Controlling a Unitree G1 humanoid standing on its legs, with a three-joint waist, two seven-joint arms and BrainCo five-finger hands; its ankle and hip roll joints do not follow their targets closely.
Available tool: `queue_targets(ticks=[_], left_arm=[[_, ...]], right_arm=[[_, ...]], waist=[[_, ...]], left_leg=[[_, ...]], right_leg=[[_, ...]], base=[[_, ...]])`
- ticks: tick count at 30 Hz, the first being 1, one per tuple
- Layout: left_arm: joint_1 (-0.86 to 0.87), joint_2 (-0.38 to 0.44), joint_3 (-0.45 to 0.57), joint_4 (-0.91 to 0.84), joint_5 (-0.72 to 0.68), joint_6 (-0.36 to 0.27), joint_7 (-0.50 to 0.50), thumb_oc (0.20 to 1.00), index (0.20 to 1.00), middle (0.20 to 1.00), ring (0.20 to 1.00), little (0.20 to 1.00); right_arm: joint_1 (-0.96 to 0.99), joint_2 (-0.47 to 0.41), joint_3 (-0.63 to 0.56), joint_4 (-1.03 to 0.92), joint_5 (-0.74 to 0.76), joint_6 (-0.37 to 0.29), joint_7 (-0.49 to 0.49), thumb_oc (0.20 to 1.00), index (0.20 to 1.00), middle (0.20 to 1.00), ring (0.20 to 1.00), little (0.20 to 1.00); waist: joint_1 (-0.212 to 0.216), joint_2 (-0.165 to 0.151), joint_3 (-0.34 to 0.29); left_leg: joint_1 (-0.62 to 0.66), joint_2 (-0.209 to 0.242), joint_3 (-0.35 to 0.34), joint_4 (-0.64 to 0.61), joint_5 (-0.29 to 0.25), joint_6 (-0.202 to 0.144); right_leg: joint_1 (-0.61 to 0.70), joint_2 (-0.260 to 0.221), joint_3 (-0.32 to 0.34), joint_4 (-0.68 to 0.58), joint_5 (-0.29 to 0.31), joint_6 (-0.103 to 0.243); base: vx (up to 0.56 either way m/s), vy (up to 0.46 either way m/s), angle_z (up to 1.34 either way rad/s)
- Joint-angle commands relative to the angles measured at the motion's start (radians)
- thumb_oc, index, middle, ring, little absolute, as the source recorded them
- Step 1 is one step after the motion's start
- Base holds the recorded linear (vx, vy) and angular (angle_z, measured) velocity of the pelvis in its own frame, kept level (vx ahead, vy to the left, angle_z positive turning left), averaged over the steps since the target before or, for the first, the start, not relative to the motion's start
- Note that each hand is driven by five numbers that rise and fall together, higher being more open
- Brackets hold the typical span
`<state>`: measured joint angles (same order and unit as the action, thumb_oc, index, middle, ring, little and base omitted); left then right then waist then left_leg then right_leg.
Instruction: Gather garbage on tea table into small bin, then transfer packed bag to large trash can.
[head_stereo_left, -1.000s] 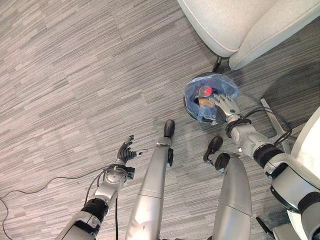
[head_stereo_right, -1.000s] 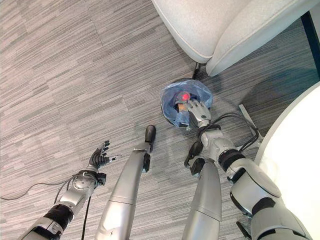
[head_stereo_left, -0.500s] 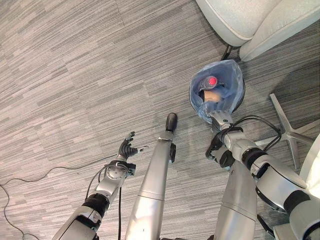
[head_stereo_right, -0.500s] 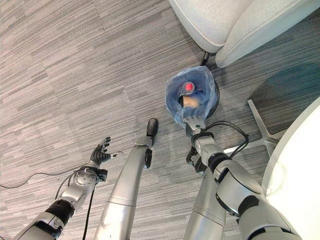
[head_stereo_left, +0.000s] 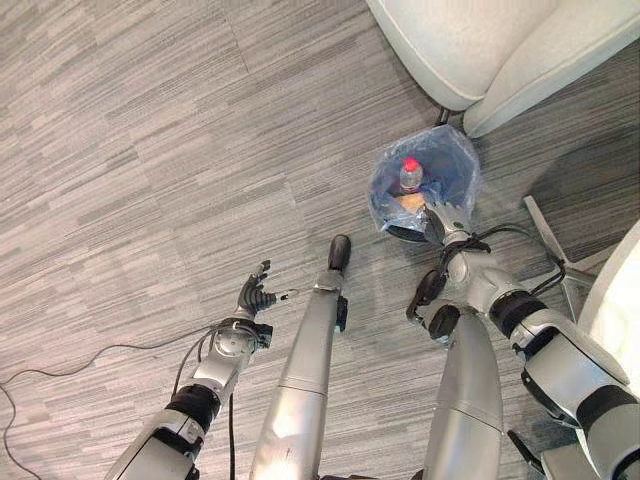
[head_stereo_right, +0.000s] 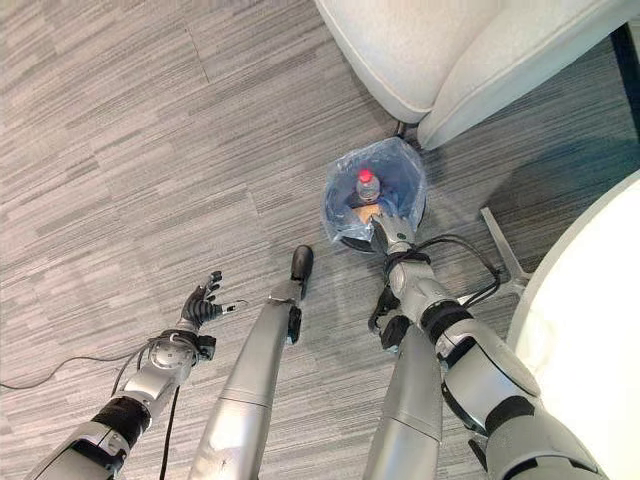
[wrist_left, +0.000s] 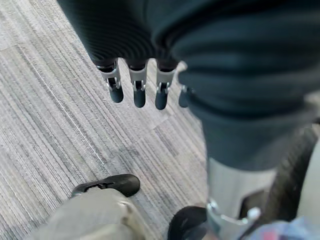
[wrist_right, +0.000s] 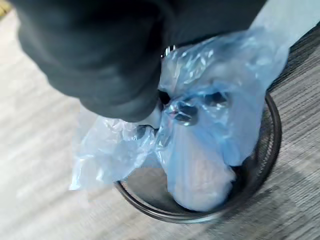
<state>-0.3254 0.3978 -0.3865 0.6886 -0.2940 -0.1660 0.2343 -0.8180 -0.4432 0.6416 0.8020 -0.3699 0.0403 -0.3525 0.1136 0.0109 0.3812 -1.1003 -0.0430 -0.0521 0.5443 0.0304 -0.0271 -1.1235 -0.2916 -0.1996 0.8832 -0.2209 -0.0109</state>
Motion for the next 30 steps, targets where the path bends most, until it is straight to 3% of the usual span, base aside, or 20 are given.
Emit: queue_targets(ticks=[1,5,10,11,13,15,18,20,21,22,24,25,29,30], left_arm=[[0.031,0.008,0.051,-0.005,0.023,-0.008,-0.003,1.000,1.000,1.000,1.000,1.000],[0.061,0.005,0.081,-0.007,0.027,0.002,-0.016,1.000,1.000,1.000,1.000,1.000],[0.135,-0.005,0.132,-0.008,0.027,0.017,-0.032,1.000,1.000,1.000,1.000,1.000],[0.185,-0.008,0.155,-0.018,0.033,0.021,-0.043,1.000,1.000,1.000,1.000,1.000],[0.204,-0.007,0.164,-0.020,0.036,0.022,-0.048,1.000,1.000,1.000,1.000,1.000],[0.282,-0.007,0.187,-0.047,0.054,0.031,-0.065,1.000,1.000,1.000,1.000,1.000],[0.362,-0.003,0.224,-0.083,0.074,0.040,-0.089,1.000,1.000,1.000,1.000,1.000],[0.415,-0.007,0.242,-0.108,0.084,0.046,-0.105,1.000,1.000,1.000,1.000,1.000],[0.441,-0.004,0.260,-0.124,0.094,0.051,-0.117,1.000,1.000,1.000,1.000,1.000],[0.415,0.003,0.258,-0.129,0.094,0.049,-0.115,1.000,1.000,1.000,1.000,1.000],[0.402,0.011,0.247,-0.145,0.101,0.045,-0.112,1.000,1.000,1.000,1.000,1.000],[0.395,-0.006,0.239,-0.144,0.094,0.047,-0.108,1.000,1.000,1.000,1.000,1.000],[0.377,-0.017,0.220,-0.155,0.098,0.050,-0.116,1.000,1.000,1.000,1.000,1.000],[0.368,-0.020,0.213,-0.161,0.102,0.050,-0.117,1.000,1.000,1.000,1.000,1.000]], right_arm=[[0.048,-0.012,-0.064,-0.102,0.132,-0.072,-0.021,0.200,0.200,0.200,0.200,0.200],[0.145,0.011,-0.145,-0.218,0.216,-0.105,0.001,0.200,0.200,0.200,0.200,0.200],[0.308,0.072,-0.237,-0.403,0.374,-0.159,0.074,0.200,0.200,0.200,0.200,0.200],[0.376,0.089,-0.267,-0.488,0.422,-0.183,0.110,0.200,0.200,0.200,0.200,0.200],[0.396,0.092,-0.275,-0.517,0.441,-0.191,0.126,0.200,0.200,0.200,0.200,0.200],[0.461,0.093,-0.293,-0.599,0.482,-0.198,0.179,0.200,0.200,0.200,0.200,0.200],[0.533,0.086,-0.317,-0.679,0.508,-0.187,0.235,0.200,0.200,0.200,0.200,0.200],[0.560,0.088,-0.327,-0.732,0.521,-0.182,0.264,0.200,0.200,0.200,0.200,0.200],[0.574,0.101,-0.324,-0.777,0.544,-0.190,0.297,0.200,0.200,0.200,0.200,0.200],[0.571,0.091,-0.333,-0.792,0.529,-0.201,0.293,0.200,0.200,0.200,0.200,0.200],[0.577,0.078,-0.354,-0.804,0.508,-0.207,0.276,0.200,0.200,0.200,0.200,0.200],[0.575,0.056,-0.358,-0.800,0.510,-0.207,0.262,0.200,0.200,0.200,0.200,0.200],[0.576,0.025,-0.367,-0.800,0.516,-0.208,0.253,0.200,0.200,0.200,0.200,0.200],[0.575,0.015,-0.369,-0.799,0.516,-0.208,0.250,0.200,0.200,0.200,0.200,0.200]], waist=[[-0.002,0.009,-0.001],[-0.014,-0.002,0.001],[-0.041,-0.029,-0.007],[-0.053,-0.040,-0.031],[-0.055,-0.044,-0.039],[-0.066,-0.061,-0.097],[-0.072,-0.069,-0.164],[-0.067,-0.069,-0.190],[-0.055,-0.064,-0.193],[-0.060,-0.050,-0.180],[-0.044,-0.054,-0.198],[-0.022,-0.056,-0.207],[-0.030,-0.038,-0.186],[-0.039,-0.038,-0.179]], left_leg=[[0.105,-0.010,0.012,-0.054,-0.085,0.008],[0.247,-0.004,0.011,-0.146,-0.073,0.004],[0.527,0.016,0.031,-0.298,-0.054,-0.004],[0.624,0.020,0.041,-0.358,-0.023,0.000],[0.673,0.024,0.044,-0.382,-0.023,-0.002],[0.800,0.032,0.064,-0.442,-0.029,0.000],[0.912,0.026,0.090,-0.501,-0.038,0.006],[0.986,0.022,0.109,-0.540,-0.050,0.014],[1.031,0.026,0.123,-0.556,-0.047,0.026],[0.992,0.042,0.108,-0.530,-0.023,0.034],[0.945,0.042,0.076,-0.519,0.009,0.027],[0.853,0.050,0.046,-0.527,0.106,-0.038],[0.805,0.059,0.047,-0.533,0.142,-0.066],[0.797,0.062,0.075,-0.519,0.122,-0.057]], right_leg=[[0.123,0.049,0.044,-0.186,0.039,0.079],[0.260,0.061,0.026,-0.288,0.068,0.090],[0.538,0.083,-0.005,-0.476,0.121,0.108],[0.645,0.091,-0.022,-0.569,0.169,0.110],[0.696,0.095,-0.026,-0.601,0.176,0.115],[0.835,0.107,-0.026,-0.693,0.197,0.132],[0.939,0.121,-0.016,-0.778,0.222,0.151],[0.986,0.123,0.000,-0.798,0.235,0.165],[0.991,0.130,0.047,-0.752,0.231,0.177],[0.969,0.190,0.131,-0.605,0.161,0.160],[1.005,0.242,0.176,-0.529,0.092,0.130],[1.073,0.300,0.163,-0.728,0.052,0.075],[1.071,0.314,0.126,-0.765,0.065,0.064],[1.061,0.304,0.107,-0.767,0.072,0.063]], base=[[-0.06,-0.008,0.00],[-0.01,0.009,-0.03],[0.04,0.031,-0.12],[0.04,0.045,-0.28],[0.09,0.045,-0.28],[0.18,0.089,-0.15],[0.19,0.130,-0.32],[0.13,0.181,-0.55],[-0.19,0.098,-0.48],[-0.33,0.006,0.05],[-0.41,-0.355,1.13],[-0.32,-0.460,1.17],[-0.23,-0.175,0.64],[-0.26,-0.052,0.34]])
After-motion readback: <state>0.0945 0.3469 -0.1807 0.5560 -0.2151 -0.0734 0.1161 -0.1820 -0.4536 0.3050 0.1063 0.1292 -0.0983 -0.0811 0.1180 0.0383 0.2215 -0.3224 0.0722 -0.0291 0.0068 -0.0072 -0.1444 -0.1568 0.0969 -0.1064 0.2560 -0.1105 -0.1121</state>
